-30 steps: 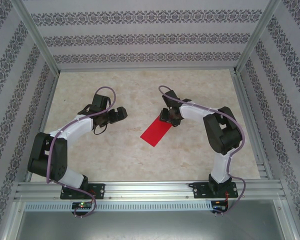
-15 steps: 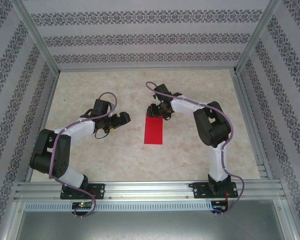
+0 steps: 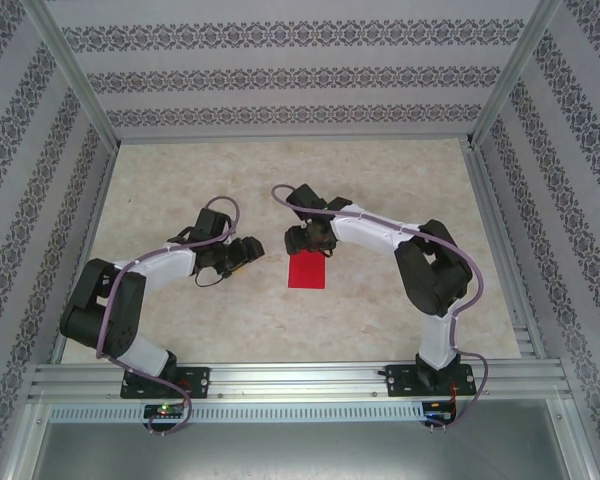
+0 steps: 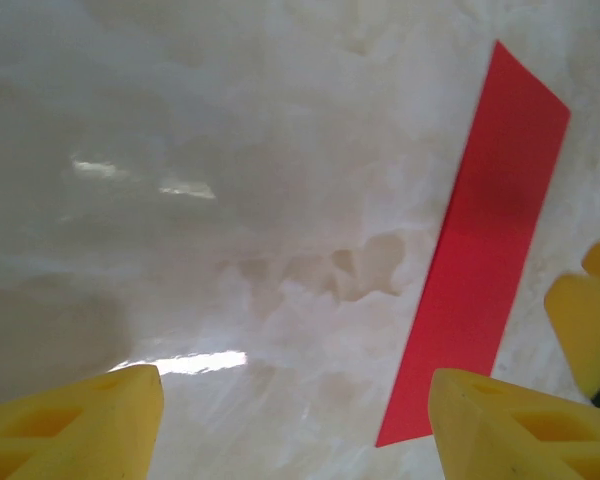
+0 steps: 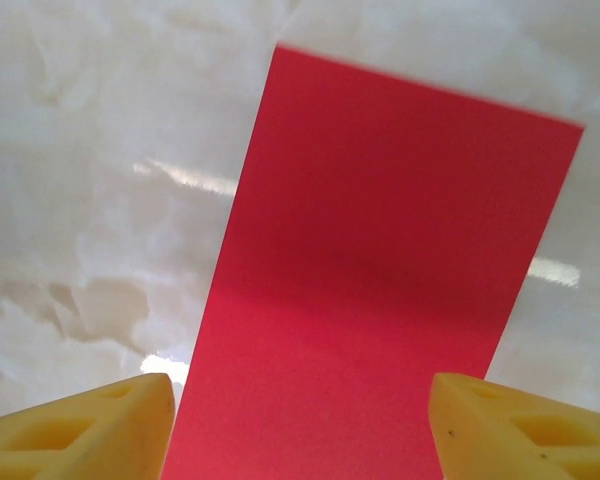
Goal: Fold a paper plane with a square sheet of paper (pick it up from the middle)
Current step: Rotate the square sheet of paper at the center of the table, then fold the triangle a second time at the center of the table.
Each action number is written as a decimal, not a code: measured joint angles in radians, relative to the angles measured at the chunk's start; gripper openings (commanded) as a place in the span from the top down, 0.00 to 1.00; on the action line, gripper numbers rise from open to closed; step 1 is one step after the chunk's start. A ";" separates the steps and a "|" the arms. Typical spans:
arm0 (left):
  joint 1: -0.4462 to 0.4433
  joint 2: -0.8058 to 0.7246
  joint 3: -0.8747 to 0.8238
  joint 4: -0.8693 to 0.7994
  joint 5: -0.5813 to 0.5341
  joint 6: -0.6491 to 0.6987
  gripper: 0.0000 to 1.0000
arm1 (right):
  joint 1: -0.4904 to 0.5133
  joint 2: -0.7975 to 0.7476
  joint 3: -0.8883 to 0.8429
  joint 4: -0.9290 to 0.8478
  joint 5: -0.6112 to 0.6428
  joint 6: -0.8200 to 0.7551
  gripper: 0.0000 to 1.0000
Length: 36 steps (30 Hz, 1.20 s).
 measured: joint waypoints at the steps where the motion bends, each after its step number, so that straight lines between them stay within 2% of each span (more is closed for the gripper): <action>1: 0.000 -0.011 -0.005 -0.006 -0.018 -0.003 0.30 | 0.016 0.000 0.000 -0.014 0.014 -0.005 0.25; 7: 0.002 -0.073 -0.008 -0.023 -0.092 -0.029 0.30 | 0.090 0.003 0.000 -0.060 0.045 -0.031 0.22; 13: 0.010 -0.083 -0.037 -0.023 -0.116 -0.059 0.29 | 0.132 0.056 0.000 -0.085 0.029 -0.050 0.20; 26: 0.023 -0.083 -0.052 -0.023 -0.127 -0.073 0.27 | 0.141 0.079 -0.016 -0.106 0.018 -0.074 0.19; 36: 0.023 -0.083 -0.051 -0.023 -0.127 -0.073 0.26 | 0.135 0.084 -0.013 -0.106 0.005 -0.087 0.23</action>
